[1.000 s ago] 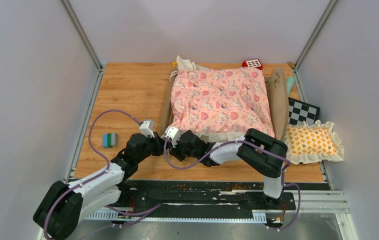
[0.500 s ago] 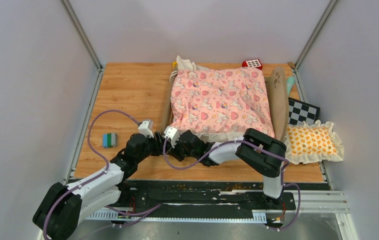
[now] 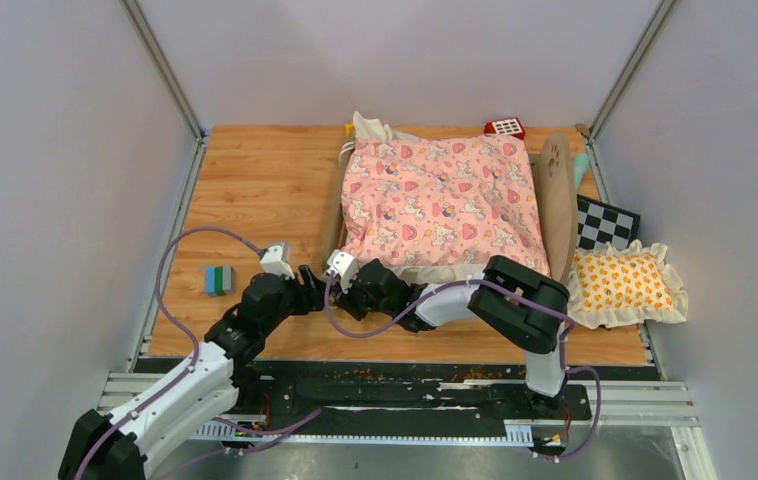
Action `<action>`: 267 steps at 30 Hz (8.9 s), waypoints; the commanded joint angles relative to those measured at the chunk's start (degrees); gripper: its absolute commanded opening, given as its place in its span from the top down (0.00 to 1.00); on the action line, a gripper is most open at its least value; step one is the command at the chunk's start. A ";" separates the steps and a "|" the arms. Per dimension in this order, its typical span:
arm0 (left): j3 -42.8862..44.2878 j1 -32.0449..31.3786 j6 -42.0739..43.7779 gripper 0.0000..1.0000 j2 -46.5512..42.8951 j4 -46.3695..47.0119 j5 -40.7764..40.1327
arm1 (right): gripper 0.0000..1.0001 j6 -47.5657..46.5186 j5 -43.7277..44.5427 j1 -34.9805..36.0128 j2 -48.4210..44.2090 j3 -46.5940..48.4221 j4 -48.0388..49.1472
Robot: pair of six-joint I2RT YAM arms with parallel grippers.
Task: Set up the pet bed
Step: Tie the ropes to the bed frame.
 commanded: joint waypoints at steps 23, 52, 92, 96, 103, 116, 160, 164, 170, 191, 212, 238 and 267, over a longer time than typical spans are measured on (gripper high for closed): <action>1.74 4.35 -9.43 0.20 8.97 -3.00 -12.70 | 1.00 0.06 0.19 -0.18 3.60 5.12 1.99; 4.72 8.70 -15.97 0.33 19.85 0.98 -0.90 | 1.00 0.41 2.54 -0.67 6.58 6.40 5.96; 5.67 9.18 -18.31 0.40 25.91 4.67 3.34 | 1.00 1.45 3.79 -0.66 7.64 -1.66 28.36; 5.66 9.11 -18.49 0.50 25.76 5.27 4.06 | 1.00 1.51 3.83 -0.66 7.73 -1.55 28.40; 5.14 9.16 -18.73 0.67 25.64 6.27 4.52 | 1.00 1.73 3.77 -0.67 7.73 -1.46 28.34; 5.06 9.18 -18.07 1.00 28.01 7.82 3.78 | 0.82 0.03 2.81 -0.59 2.22 -4.03 22.98; 6.65 9.23 -16.69 1.00 30.20 8.81 6.16 | 0.99 -5.54 6.78 -2.04 0.27 5.70 -16.68; 6.67 9.26 -16.73 1.00 29.83 8.67 5.65 | 1.00 -3.28 6.16 -1.99 -2.40 2.64 -15.22; 8.39 10.17 -15.78 1.00 28.58 6.89 4.17 | 1.00 0.18 6.20 -1.83 -7.78 -1.82 -15.00; 15.34 15.85 -10.22 1.00 12.49 -3.00 -0.75 | 1.00 22.66 26.48 -2.40 -8.95 0.95 -35.12; 19.54 15.87 -6.47 1.00 3.75 -3.99 0.51 | 1.00 37.43 34.59 -5.42 -11.04 -0.65 -48.02; 20.48 16.12 -3.89 1.00 8.89 1.00 4.74 | 1.00 43.97 35.42 -5.46 -17.36 -8.94 -50.60; 21.07 16.12 -5.46 0.14 -16.14 -38.50 -9.90 | 0.55 29.75 26.35 -2.52 -29.71 16.39 -52.40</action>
